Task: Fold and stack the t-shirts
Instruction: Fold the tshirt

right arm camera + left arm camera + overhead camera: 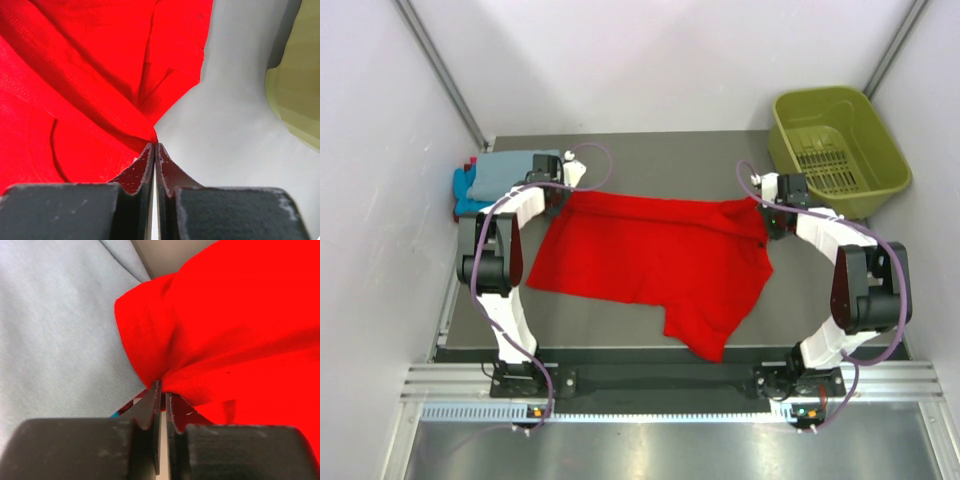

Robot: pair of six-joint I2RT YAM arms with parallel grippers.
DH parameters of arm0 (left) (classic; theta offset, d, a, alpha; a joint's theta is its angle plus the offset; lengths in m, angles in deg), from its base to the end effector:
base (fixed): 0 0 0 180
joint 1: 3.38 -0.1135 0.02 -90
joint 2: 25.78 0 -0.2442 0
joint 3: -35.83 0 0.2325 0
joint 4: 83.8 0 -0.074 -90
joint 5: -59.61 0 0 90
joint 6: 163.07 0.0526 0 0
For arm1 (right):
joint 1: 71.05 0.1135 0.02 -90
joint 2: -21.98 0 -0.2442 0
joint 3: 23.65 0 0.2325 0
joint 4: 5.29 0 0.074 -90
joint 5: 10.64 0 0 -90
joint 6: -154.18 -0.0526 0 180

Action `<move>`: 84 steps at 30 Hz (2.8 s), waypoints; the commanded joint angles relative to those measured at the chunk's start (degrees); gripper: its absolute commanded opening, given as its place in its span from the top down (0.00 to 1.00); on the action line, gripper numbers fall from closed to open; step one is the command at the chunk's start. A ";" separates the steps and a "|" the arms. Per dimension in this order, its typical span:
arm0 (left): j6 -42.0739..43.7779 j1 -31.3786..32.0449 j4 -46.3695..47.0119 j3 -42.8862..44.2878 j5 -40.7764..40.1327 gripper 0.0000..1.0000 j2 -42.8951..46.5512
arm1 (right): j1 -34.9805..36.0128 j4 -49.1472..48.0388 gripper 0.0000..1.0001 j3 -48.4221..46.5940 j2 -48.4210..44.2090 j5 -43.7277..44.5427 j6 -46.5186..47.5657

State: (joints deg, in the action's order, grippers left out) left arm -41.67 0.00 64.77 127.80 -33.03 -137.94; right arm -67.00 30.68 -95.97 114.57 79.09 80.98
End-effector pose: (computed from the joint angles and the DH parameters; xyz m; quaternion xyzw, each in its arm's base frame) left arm 0.4083 -0.0217 0.1602 0.2750 0.9033 0.1007 0.3136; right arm 0.3187 0.0228 0.1717 -0.1738 0.9410 -0.0300 0.2888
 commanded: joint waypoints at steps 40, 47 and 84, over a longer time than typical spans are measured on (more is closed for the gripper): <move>-10.57 6.73 -6.65 31.95 -2.10 0.31 -15.10 | 0.43 -1.15 0.33 -21.65 14.89 -5.09 -8.10; -8.81 6.73 -8.57 38.56 -4.04 0.37 -20.99 | 0.43 -1.06 0.33 -22.35 16.03 -5.70 -8.45; -9.25 6.73 -12.80 37.16 -3.25 0.56 -26.01 | 1.39 -0.62 0.34 -23.58 17.62 -5.44 -8.54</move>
State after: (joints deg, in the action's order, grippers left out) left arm -50.50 6.86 52.56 164.01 -36.24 -161.96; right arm -66.39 31.14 -117.50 132.28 74.08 72.94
